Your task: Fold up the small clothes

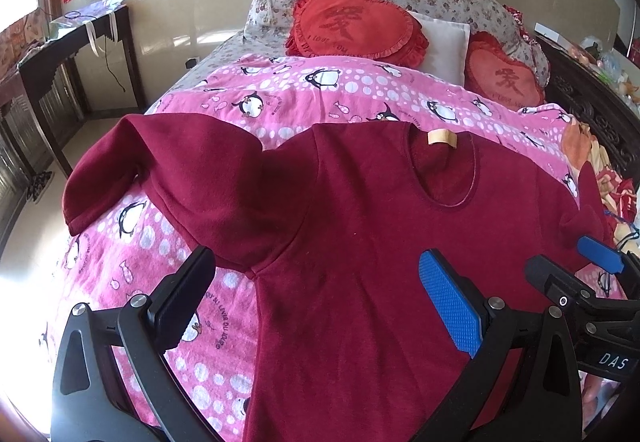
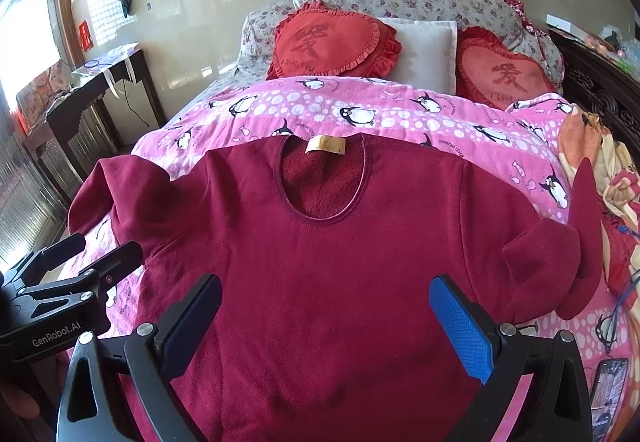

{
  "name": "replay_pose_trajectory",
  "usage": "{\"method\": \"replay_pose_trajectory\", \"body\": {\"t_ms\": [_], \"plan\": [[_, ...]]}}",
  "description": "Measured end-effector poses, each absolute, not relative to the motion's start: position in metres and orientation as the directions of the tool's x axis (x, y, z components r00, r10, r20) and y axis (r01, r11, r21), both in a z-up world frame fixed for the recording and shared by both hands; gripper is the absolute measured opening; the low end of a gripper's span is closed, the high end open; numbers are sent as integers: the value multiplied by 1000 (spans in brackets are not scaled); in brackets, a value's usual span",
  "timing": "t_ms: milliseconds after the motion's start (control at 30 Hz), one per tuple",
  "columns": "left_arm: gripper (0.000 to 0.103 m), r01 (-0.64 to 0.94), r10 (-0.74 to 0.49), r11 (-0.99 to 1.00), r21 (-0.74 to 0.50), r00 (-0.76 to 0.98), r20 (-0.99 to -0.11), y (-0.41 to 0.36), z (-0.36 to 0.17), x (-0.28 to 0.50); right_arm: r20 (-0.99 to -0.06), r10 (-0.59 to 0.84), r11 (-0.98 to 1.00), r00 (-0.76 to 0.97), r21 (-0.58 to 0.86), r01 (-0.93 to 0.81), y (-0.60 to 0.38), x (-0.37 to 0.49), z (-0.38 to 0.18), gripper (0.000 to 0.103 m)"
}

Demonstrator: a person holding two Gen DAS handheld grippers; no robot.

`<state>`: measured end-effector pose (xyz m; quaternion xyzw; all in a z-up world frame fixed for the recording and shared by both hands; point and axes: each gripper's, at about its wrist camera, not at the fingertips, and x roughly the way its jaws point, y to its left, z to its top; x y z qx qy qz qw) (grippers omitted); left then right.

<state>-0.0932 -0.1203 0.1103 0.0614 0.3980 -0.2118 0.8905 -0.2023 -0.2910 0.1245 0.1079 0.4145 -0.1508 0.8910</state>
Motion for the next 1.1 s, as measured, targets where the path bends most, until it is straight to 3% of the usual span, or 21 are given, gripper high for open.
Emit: {"method": "replay_pose_trajectory", "body": {"t_ms": [1100], "plan": [[102, 368, -275, 929, -49, 595, -756, -105, 89, -74, -806, -164, 933, 568, 61, 356, -289, -184, 102, 103]]}}
